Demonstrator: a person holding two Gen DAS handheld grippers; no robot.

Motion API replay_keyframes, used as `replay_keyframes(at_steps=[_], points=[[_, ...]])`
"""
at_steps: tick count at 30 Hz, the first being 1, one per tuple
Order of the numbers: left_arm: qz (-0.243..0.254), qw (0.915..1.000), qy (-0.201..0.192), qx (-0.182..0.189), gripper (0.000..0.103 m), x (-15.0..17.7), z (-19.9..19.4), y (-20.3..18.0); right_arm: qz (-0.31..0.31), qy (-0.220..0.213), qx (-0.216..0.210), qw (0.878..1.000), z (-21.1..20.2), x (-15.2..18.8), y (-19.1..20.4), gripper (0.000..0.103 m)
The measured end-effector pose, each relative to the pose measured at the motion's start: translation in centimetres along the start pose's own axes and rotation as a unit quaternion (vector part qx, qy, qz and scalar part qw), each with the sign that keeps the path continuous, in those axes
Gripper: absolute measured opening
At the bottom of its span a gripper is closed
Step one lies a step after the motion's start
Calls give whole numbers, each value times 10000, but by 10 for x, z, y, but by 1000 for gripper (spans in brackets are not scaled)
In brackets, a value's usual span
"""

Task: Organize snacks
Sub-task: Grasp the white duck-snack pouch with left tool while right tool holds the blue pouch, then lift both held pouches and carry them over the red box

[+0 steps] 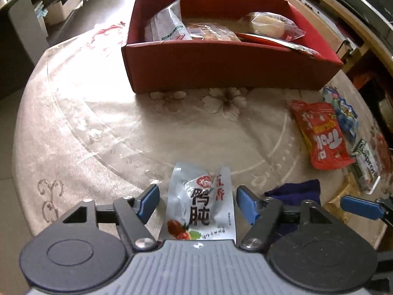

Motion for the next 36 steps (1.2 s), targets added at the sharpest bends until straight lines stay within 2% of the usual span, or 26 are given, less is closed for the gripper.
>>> replay_keyframes(at_steps=[7, 11, 13, 15, 17, 20, 22, 24, 26, 27, 31, 36], points=[[33, 9996, -77, -254, 69, 4, -1, 0, 3, 103, 181, 9998, 14, -4, 13, 80], [75, 9995, -108, -282, 66, 8, -2, 4, 10, 285, 306, 9991, 29, -1, 20, 88], [93, 9995, -101, -294, 66, 8, -1, 4, -8, 218, 364, 9991, 31, 0, 22, 92], [84, 9996, -71, -254, 67, 7, 0, 4, 62, 235, 353, 9991, 34, -1, 22, 103], [74, 9998, -55, -167, 74, 6, 1, 6, 66, 310, 422, 9986, 39, -1, 22, 103], [155, 9998, -67, -127, 75, 8, 2, 5, 101, 313, 480, 9983, 40, -2, 22, 103], [186, 9997, -70, -135, 75, 8, 2, 5, 98, 311, 484, 9983, 38, -1, 21, 100], [185, 9997, -58, -124, 75, 8, 2, 5, -32, 279, 622, 9977, 34, 2, 21, 84], [173, 9998, -53, -118, 73, 8, 2, 5, -243, 171, 651, 9974, 27, 5, 24, 74], [153, 9998, -52, -113, 73, 8, 2, 5, -284, 165, 670, 9972, 27, 5, 25, 74], [63, 10000, -55, -48, 57, 8, -1, 9, -289, 76, 635, 9975, 20, 5, 24, 74], [-100, 9999, -60, 12, 55, 10, -4, 13, -251, -137, 593, 9978, 8, 3, 21, 73]])
Point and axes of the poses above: each gripper's, at about its wrist camera, not at the fingertips, and z roughly the way its jaws point, y to its left, x to its underside, the point moved 1 cm from there along z, roughly the way its jaws point, and after that the axes turned 6 degrees about -x, right-handed, at the moved point
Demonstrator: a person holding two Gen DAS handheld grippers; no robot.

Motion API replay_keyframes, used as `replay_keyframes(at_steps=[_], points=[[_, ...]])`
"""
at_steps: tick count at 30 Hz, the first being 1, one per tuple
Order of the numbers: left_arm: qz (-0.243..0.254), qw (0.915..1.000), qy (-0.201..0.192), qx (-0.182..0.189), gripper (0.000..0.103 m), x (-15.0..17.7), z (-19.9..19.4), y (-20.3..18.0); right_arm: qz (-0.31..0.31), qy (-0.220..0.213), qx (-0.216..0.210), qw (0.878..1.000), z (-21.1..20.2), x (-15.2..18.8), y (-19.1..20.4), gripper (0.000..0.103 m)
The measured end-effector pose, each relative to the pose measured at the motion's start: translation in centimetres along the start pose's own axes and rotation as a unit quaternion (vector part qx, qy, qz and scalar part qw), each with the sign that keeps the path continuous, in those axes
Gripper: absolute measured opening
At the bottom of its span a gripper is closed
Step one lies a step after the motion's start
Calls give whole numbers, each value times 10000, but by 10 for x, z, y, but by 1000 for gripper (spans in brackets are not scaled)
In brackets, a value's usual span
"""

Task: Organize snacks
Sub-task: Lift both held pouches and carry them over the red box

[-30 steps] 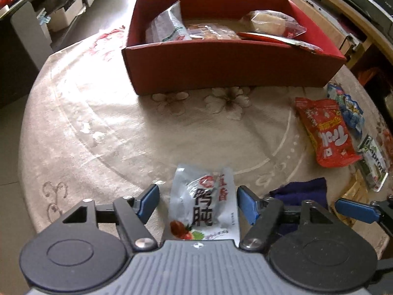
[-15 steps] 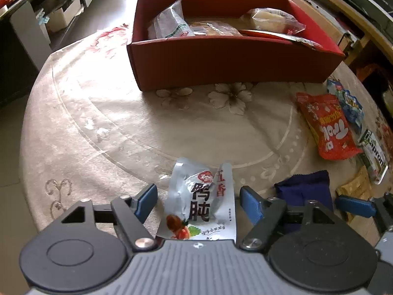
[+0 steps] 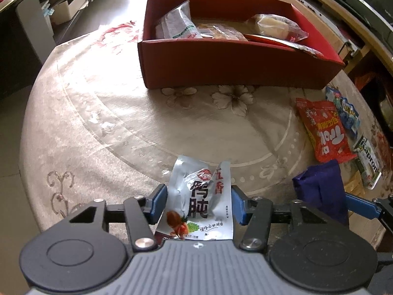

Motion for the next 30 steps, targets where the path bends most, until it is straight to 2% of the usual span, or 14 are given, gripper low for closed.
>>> replay_keyframes(at_steps=[11, 30], points=[[-240, 9993, -202, 190, 54, 4, -14, -2, 36, -219, -65, 9997, -10, -2, -3, 73], [-150, 9977, -647, 124, 54, -2, -30, -11, 340, -497, 80, 9982, -18, -18, -23, 74]])
Point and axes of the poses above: each gripper's, at about its wrist camera, not at the fingertips, and z roughly the way its jaws point, y to its left, x to its underside, the point moved 1 cm from there along z, roughly the way its jaws point, and after that the axes turned 6 degrees about -x, right-handed, at the moved point
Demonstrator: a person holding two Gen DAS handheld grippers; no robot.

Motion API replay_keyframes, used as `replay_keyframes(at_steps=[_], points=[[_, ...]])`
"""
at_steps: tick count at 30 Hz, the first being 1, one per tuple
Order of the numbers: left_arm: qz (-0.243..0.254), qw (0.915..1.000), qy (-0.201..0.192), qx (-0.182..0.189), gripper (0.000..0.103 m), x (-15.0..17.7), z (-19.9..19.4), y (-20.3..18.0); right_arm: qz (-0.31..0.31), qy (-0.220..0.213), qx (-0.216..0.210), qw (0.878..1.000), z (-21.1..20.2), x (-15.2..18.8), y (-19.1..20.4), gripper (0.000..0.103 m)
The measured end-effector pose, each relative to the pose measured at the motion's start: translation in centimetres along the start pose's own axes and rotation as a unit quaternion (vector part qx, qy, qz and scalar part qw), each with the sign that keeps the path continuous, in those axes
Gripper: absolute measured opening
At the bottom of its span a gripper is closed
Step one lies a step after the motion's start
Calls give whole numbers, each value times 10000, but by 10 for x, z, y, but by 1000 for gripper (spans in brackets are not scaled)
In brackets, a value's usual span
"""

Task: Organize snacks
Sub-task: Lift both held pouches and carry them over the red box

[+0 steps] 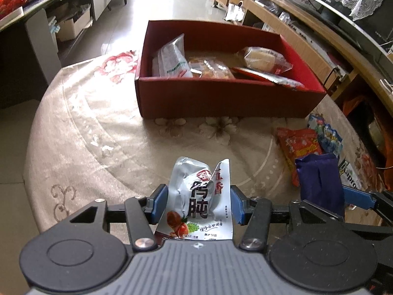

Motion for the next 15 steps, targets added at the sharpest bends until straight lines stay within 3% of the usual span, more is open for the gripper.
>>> replay_keyframes(at_steps=[15], points=[[-100, 9994, -330, -3, 54, -21, -9, -5, 82, -397, -72, 9992, -6, -32, -1, 74]])
Point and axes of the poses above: each gripper's, at about its wrist camera, not at the fingertips, and z roughly the way its jaws point, y to its left, x to its underside, the point moved 1 cm from there along z, roughly the way its jaws point, and after that the axes turned 6 degrees about -x, right-handed, at the moved point
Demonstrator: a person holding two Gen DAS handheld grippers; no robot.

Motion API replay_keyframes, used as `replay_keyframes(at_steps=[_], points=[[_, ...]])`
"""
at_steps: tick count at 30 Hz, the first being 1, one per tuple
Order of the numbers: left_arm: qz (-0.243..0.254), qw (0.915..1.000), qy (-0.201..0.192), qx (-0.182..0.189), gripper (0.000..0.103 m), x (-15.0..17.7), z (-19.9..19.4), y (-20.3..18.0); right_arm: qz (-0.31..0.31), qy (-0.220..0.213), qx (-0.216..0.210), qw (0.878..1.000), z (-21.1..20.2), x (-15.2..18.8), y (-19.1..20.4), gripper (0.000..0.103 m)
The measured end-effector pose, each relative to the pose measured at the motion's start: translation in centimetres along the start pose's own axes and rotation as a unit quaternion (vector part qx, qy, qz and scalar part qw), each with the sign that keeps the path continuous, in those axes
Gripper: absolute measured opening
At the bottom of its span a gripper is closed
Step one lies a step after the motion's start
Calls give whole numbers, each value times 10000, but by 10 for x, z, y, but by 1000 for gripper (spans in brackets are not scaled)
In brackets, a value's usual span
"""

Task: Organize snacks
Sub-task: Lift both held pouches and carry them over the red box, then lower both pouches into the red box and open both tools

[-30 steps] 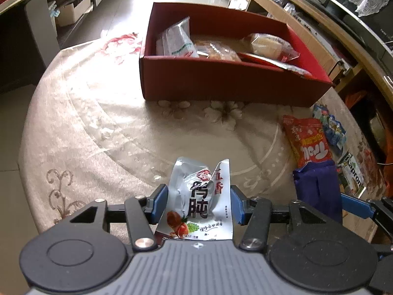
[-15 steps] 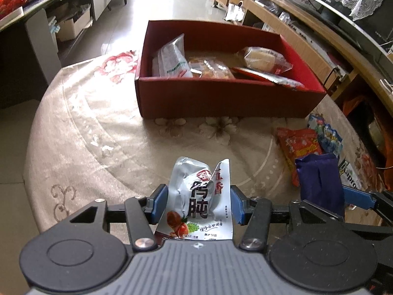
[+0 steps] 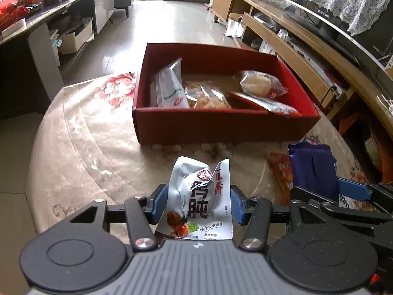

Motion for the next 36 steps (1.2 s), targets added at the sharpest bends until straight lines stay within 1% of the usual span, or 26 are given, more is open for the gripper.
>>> replay_keyframes(at_steps=[11, 18, 27, 36], points=[[-106, 9998, -166, -26, 54, -27, 4, -3, -58, -158, -30, 9999, 8, -28, 1, 74], [-149, 9992, -349, -144, 54, -55, 9, -6, -24, -303, -70, 9995, 14, -51, -2, 74], [-285, 9982, -457, -254, 54, -87, 23, -8, 31, -431, -71, 9990, 27, -79, -9, 74], [-379, 9973, -453, -438, 53, -113, 45, -12, 126, -414, -113, 9990, 50, -104, -17, 74]])
Point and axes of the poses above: each gripper's, at about its wrist camera, not at the fingertips, and z roughly the way its jaws point, y to its left, x to its underside, the point moved 1 cm from there along z, roughly the way its jaws point, and after that the axes turned 6 degrees about -x, right-handed, at the moved point
